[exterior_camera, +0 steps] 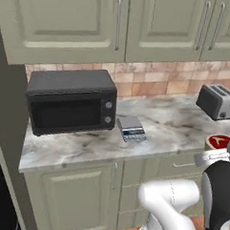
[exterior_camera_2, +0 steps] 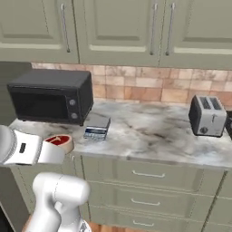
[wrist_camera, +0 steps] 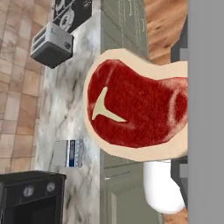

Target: Take the steak from the fridge and place it on the digital scale on the counter by the fridge. Wait a few seconds for a reading, then move it to the plate on the dining counter.

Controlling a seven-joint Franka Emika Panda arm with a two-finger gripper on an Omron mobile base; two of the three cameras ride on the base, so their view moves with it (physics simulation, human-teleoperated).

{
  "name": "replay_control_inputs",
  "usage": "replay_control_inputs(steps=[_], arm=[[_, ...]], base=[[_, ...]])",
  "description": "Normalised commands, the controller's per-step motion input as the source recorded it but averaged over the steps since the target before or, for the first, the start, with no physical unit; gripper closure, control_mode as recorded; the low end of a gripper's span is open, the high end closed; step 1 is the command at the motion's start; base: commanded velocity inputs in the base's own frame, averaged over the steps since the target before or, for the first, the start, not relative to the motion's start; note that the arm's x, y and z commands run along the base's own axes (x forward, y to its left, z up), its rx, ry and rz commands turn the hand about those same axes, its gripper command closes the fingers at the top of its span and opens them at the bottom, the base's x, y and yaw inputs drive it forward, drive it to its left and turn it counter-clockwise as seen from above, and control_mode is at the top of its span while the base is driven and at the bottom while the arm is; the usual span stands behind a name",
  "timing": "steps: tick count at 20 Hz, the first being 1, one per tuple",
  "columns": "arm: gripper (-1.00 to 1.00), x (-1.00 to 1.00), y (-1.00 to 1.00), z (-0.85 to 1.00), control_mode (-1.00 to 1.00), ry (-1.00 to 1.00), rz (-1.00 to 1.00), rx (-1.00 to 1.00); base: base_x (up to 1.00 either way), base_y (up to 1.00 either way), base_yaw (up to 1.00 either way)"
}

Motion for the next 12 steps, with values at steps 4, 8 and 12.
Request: replay_control_inputs(steps=[4,8,12], arm=[[1.00,0.00,0.00,0.00,1.00,0.00,0.00,0.00],[1.00,0.00,0.00,0.00,1.00,0.00,0.00,0.00],[1.00,0.00,0.00,0.00,1.00,0.00,0.00,0.00]], base=[[0.18,-0.43,0.51],[0.27,-0.46,0.50],[0.62,-0.37,0.42]])
